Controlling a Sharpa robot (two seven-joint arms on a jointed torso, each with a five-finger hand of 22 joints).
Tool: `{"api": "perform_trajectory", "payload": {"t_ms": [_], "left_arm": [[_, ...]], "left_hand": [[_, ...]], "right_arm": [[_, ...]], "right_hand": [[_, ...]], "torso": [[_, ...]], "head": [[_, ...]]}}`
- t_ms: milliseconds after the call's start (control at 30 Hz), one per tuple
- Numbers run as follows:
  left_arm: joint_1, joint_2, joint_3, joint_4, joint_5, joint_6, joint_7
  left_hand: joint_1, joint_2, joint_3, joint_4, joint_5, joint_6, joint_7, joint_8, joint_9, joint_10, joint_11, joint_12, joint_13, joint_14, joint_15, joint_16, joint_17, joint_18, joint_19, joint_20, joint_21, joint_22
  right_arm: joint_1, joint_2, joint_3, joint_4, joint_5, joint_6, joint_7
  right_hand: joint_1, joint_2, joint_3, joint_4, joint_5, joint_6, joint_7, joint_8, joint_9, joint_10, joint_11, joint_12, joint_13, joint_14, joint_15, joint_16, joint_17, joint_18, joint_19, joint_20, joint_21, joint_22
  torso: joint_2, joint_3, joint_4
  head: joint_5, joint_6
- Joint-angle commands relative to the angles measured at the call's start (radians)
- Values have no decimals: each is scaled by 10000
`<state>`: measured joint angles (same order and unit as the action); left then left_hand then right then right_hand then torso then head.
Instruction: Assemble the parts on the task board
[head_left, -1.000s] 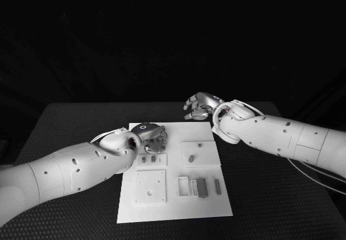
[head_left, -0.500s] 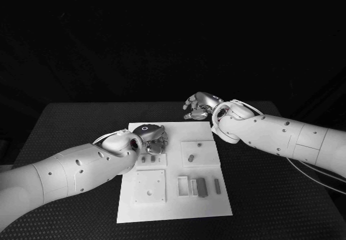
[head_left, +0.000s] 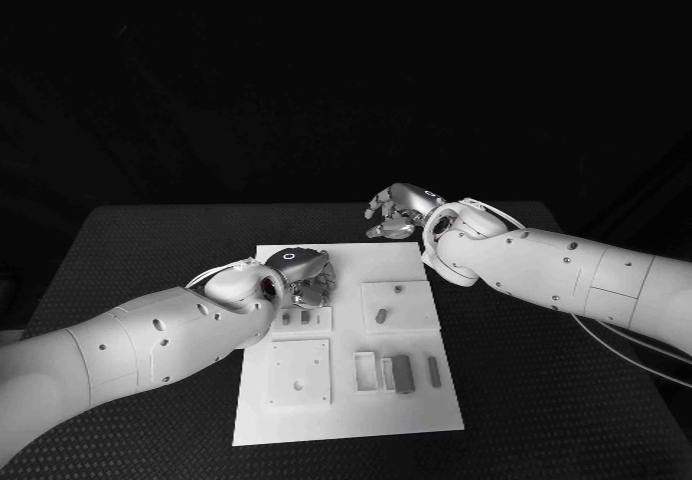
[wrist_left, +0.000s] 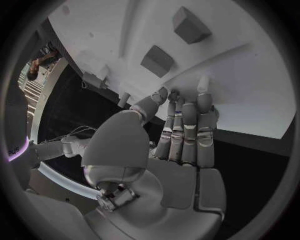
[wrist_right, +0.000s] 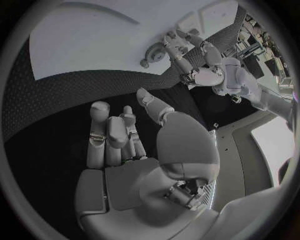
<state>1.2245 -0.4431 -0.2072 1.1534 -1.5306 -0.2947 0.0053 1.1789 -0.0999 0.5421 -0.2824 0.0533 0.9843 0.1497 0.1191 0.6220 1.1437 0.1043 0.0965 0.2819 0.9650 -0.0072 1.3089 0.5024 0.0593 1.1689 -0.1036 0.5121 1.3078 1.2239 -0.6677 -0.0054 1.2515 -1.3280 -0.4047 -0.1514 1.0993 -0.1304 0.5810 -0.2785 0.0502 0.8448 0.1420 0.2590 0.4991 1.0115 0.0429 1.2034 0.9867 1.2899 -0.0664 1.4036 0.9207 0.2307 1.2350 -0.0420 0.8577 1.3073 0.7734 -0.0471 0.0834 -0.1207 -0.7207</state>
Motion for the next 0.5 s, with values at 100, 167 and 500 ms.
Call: {"api": "perform_trajectory", "payload": {"t_ms": [100, 167, 500], "left_arm": [[-61, 30, -31, -71, -172, 272, -69], [-62, 27, -31, -74, -184, 330, -89], [-132, 75, -35, -131, -370, 660, -224]], "left_hand": [[0, 110, 93, 9, -5, 52, 49, 72, -26, 106, 2, -33, 0, 81, 9, 69, 12, 710, 79, -13, 76, 145], [-1, 116, 103, 5, -5, 73, 40, 89, -36, 135, -9, -27, 8, 100, -1, 83, 14, 716, 97, -20, 87, 155], [118, 91, 168, -54, -4, 111, 17, 136, -84, 210, -41, -30, 35, 150, -34, 109, 8, 729, 137, -46, 104, 174]], "right_arm": [[-4, 17, 2, 11, -31, 66, 83], [-4, 11, 2, 16, -31, 69, 83], [-4, 14, 2, 21, 4, 80, 106]], "right_hand": [[-112, 14, -14, 53, 31, -66, 167, -63, -12, -46, 20, 41, -10, -40, 16, -66, 10, 311, -23, -69, -47, 183], [-114, 15, -14, 54, 31, -66, 167, -63, -12, -46, 20, 41, -10, -40, 16, -66, 11, 311, -23, -69, -48, 183], [-123, 17, -15, 61, 30, -63, 167, -62, -12, -46, 20, 42, -11, -40, 16, -66, 11, 311, -21, -69, -49, 183]], "torso": [[-3, 3, 3], [-1, -2, 1], [-4, -2, 11]], "head": [[1, -16], [-1, -19], [-7, -42]]}}
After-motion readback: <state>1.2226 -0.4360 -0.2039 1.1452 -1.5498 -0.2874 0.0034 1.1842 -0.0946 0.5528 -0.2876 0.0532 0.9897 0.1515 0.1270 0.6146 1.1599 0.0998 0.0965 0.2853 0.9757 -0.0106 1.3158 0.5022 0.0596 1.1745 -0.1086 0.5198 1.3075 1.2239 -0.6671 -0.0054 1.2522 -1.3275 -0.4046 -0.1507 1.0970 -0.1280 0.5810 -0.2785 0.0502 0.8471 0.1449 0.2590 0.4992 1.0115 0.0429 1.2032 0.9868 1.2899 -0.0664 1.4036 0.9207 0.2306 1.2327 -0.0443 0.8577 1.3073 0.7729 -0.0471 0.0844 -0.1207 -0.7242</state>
